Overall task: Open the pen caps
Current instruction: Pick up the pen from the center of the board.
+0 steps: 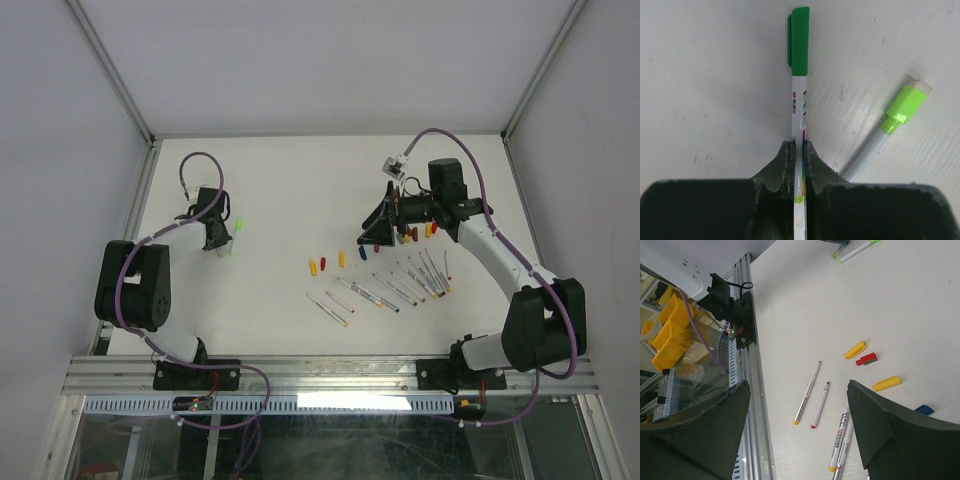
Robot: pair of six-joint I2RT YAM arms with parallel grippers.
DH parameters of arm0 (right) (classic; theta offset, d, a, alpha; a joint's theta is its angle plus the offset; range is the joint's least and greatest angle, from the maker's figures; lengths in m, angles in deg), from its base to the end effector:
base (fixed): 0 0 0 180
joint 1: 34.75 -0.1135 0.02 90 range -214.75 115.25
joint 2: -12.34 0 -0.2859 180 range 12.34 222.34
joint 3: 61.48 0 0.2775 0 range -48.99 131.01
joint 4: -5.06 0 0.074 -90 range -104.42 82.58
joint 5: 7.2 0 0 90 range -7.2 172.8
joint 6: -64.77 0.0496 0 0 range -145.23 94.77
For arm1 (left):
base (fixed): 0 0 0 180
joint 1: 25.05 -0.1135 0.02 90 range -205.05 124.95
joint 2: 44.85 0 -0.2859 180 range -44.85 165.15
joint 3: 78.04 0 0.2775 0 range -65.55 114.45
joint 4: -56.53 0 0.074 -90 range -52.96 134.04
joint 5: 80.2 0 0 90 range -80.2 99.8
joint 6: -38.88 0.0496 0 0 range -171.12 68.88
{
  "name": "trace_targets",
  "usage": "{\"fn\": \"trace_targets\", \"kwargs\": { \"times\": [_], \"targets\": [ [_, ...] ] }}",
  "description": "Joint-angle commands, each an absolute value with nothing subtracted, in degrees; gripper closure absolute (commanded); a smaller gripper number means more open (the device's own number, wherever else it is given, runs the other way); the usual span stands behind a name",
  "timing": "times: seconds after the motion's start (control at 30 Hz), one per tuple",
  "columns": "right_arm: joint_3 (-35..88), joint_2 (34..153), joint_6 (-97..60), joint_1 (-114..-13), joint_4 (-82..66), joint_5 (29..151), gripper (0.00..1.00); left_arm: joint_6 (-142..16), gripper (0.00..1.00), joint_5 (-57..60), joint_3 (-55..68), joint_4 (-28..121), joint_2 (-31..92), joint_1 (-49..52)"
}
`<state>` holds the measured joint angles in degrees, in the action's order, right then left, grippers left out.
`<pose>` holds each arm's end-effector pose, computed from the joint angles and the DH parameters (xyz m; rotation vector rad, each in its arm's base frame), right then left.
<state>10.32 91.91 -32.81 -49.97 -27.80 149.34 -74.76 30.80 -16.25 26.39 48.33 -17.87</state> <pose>0.2914 0.1264 0.2961 -0.9873 1.8427 1.3716 0.3297 -0.0236 0.1487 -0.4847 2.5119 0.2843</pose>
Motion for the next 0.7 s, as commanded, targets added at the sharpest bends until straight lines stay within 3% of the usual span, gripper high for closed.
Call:
{"fn": "trace_targets", "kwargs": {
  "times": [0.0,0.17,0.3,0.5,0.67],
  "targets": [
    [10.26,91.81,-32.43,-49.73,-25.06,151.61,0.18,-76.02,1.0,31.1,-15.84,26.52,44.01,-17.66],
    [8.82,92.11,-30.37,-50.37,-22.2,151.98,0.16,-76.85,1.0,32.03,-18.31,28.3,36.35,-17.42],
    [4.95,91.89,-25.43,-51.55,-14.52,151.8,0.15,-77.31,1.0,25.62,-21.98,33.72,29.58,-16.55],
    [-3.97,91.52,-12.71,-53.8,8.09,151.53,0.12,-82.7,1.0,3.88,-34.99,52.87,17.23,-14.35],
    [-12.56,91.85,3.23,-54.08,33.49,147.46,0.06,-89.12,1.0,-0.14,-43.88,72.37,12.42,-5.12]
  ]
}}
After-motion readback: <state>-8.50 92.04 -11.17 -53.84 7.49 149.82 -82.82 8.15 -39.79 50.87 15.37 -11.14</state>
